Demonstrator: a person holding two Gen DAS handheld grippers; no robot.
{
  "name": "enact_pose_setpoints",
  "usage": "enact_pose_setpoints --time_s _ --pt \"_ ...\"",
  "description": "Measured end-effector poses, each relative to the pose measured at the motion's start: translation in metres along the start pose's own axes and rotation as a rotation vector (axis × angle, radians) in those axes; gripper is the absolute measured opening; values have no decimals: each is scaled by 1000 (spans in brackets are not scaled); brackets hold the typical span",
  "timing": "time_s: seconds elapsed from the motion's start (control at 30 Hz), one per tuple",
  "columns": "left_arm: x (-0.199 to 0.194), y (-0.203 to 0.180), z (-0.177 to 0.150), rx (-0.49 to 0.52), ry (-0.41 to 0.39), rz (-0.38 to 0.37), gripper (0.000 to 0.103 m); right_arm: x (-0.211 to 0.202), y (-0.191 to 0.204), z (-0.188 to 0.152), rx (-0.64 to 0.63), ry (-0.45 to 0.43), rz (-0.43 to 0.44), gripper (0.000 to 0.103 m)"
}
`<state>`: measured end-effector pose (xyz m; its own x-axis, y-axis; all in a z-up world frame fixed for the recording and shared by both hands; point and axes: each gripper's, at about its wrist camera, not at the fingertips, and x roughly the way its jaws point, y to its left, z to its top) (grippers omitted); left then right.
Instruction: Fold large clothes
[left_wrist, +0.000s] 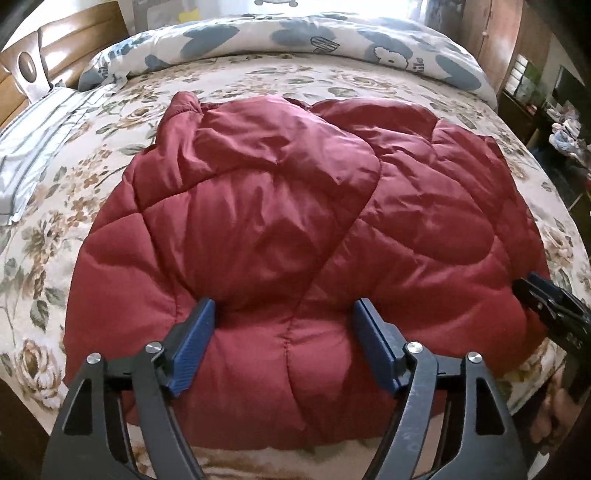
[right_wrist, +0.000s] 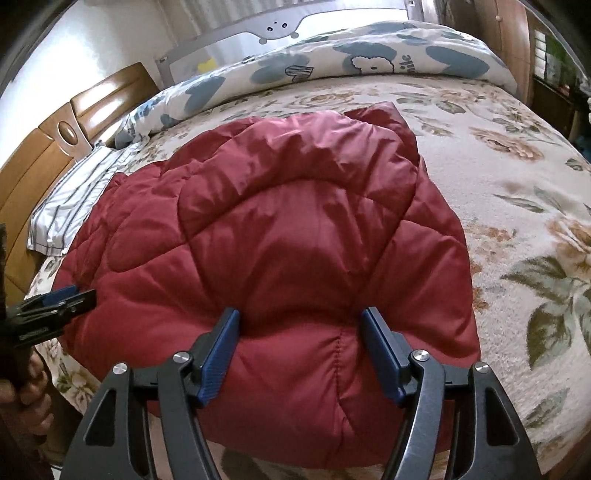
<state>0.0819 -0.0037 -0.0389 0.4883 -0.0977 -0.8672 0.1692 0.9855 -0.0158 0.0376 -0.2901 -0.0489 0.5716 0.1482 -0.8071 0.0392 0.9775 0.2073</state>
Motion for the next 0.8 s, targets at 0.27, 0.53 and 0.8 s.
enact_pose_setpoints --time_s 0.27,0.53,0.8 --pt "1 -3 1 10 3 19 77 -27 24 9 -50 -60 -28 70" --pt "1 -5 0 15 -4 27 77 4 29 20 -72 16 -1 72" --pt "0 -6 0 15 -9 38 79 11 19 17 -53 6 10 73"
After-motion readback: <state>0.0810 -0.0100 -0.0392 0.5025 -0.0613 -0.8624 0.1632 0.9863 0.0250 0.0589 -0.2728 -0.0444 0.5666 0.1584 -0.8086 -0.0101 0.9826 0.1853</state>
